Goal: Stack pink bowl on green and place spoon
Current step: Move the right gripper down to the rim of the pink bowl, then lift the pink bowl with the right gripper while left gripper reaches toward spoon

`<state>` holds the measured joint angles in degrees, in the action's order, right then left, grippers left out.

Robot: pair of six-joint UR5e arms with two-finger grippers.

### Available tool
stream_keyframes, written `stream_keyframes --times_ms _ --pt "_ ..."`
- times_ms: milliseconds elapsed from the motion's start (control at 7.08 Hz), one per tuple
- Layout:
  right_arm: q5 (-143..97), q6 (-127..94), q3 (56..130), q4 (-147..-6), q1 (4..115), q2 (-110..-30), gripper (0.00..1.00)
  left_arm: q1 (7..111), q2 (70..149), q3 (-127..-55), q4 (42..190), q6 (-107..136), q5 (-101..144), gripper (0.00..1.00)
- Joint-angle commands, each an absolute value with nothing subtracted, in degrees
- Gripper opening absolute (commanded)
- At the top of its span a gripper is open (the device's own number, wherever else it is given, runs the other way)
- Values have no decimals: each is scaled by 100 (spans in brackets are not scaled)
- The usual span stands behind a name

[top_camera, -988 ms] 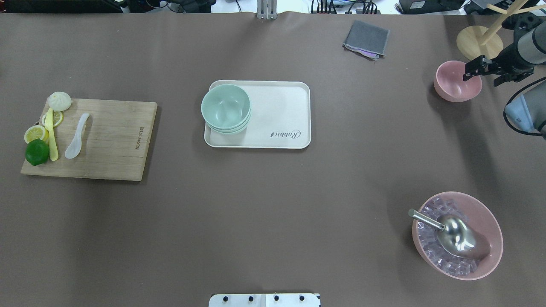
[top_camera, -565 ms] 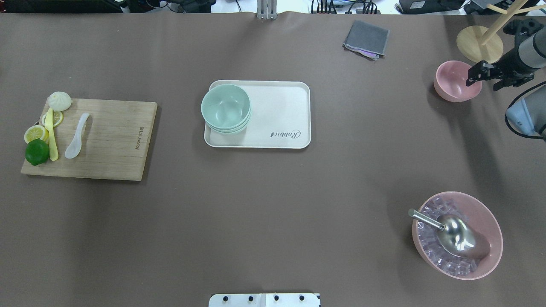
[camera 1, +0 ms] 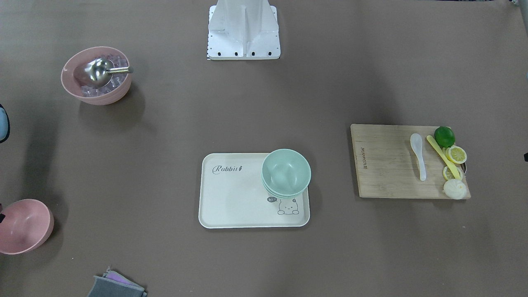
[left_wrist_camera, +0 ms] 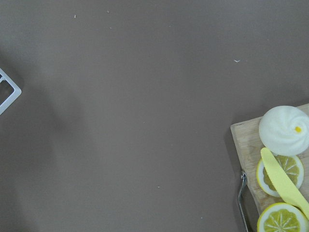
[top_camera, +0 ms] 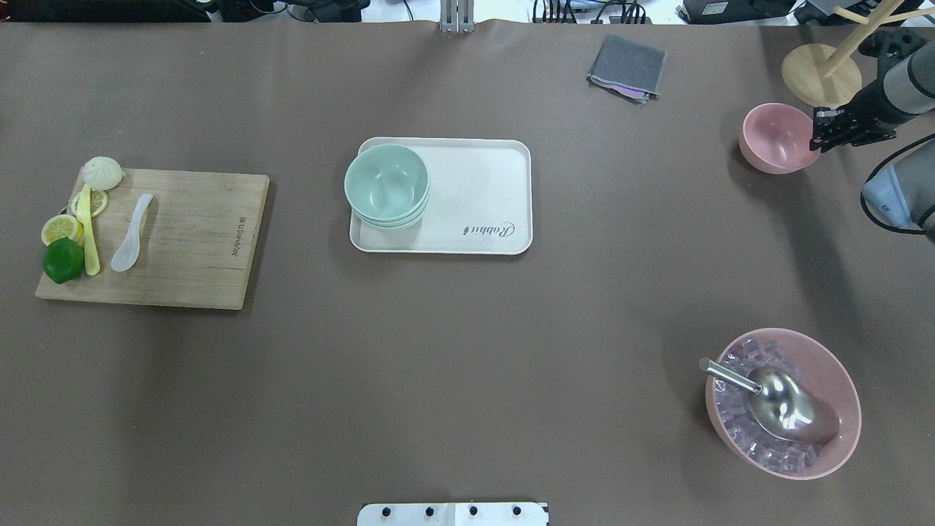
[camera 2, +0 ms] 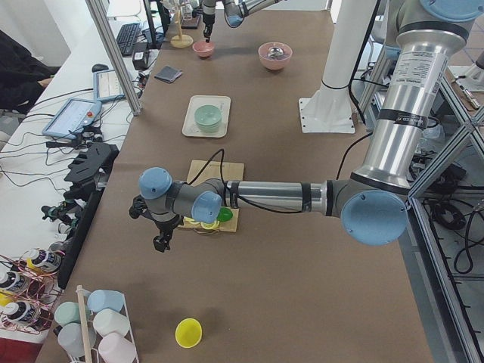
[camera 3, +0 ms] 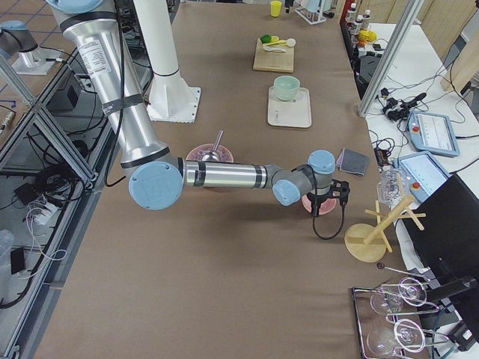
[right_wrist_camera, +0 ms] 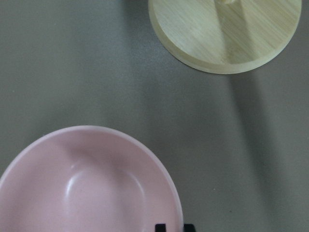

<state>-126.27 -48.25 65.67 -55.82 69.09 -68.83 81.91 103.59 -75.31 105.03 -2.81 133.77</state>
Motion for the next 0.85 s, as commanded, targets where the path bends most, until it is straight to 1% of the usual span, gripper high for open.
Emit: stream_keyframes --times_ms 0,282,424,565,706 --pt "-12996 -5980 6810 -5590 6926 -6419 0 8191 10362 -7523 10503 -281 13377 98" --pt "-13656 -7166 7371 -5581 6830 -6048 0 8191 10362 -7497 10503 -272 13377 98" --pt "-13641 -7711 7713 -5564 6464 -5995 0 8183 10380 -7480 10494 -264 13377 98" --pt "-13597 -8108 7995 -5555 6225 -5994 0 8052 10502 -7540 10494 302 13386 98" --pt "-13518 -8260 8224 -5572 6075 -5994 0 7668 10781 -7619 10494 1352 13386 98"
